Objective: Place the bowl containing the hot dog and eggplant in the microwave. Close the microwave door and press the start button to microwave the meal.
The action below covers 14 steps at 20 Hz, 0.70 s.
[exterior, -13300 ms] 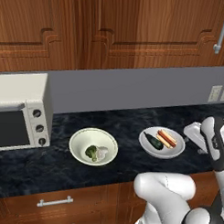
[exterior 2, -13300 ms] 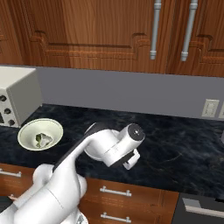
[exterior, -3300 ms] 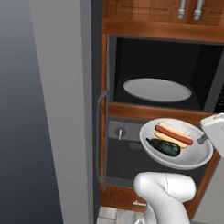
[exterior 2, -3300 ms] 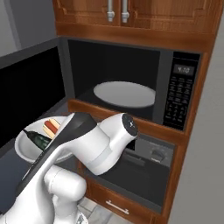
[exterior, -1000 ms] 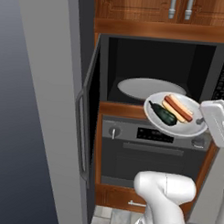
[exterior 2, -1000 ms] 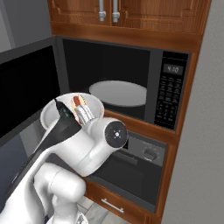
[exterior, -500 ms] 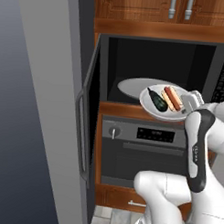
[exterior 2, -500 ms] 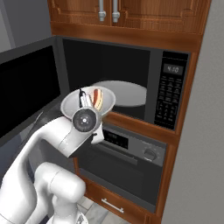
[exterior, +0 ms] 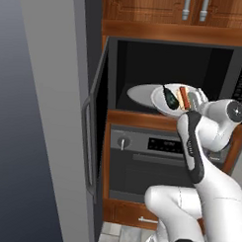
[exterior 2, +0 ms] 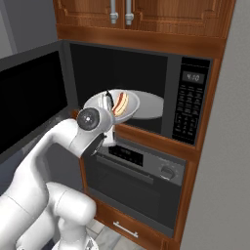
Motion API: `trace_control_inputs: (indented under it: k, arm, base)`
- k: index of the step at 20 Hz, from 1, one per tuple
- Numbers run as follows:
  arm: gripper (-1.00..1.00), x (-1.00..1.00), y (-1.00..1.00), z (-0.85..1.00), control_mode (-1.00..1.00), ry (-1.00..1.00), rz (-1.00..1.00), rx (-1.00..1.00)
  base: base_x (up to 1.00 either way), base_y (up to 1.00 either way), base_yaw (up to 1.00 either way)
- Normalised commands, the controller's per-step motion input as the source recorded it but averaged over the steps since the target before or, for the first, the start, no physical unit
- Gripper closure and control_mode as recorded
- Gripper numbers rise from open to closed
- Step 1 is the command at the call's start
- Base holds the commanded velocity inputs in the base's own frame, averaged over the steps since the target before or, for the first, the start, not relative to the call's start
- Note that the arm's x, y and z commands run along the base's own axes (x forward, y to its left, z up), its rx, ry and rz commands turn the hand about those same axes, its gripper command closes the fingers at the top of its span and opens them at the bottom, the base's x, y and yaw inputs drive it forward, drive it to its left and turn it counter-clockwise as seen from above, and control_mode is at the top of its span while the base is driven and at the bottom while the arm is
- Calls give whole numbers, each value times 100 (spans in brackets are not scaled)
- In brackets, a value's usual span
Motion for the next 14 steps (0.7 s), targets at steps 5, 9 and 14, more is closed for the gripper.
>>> trace_control_inputs:
  k: [5, 9, 14]
  arm:
    - [100, 57, -37, 10, -100, 11, -4, 15]
    - [100, 60, -24, 0, -100, 13, 0, 20]
    - [100, 74, -3, -2, -100, 3, 0, 13]
  base:
    - [0, 0, 0]
    - [0, 0, 0]
    - [0, 0, 0]
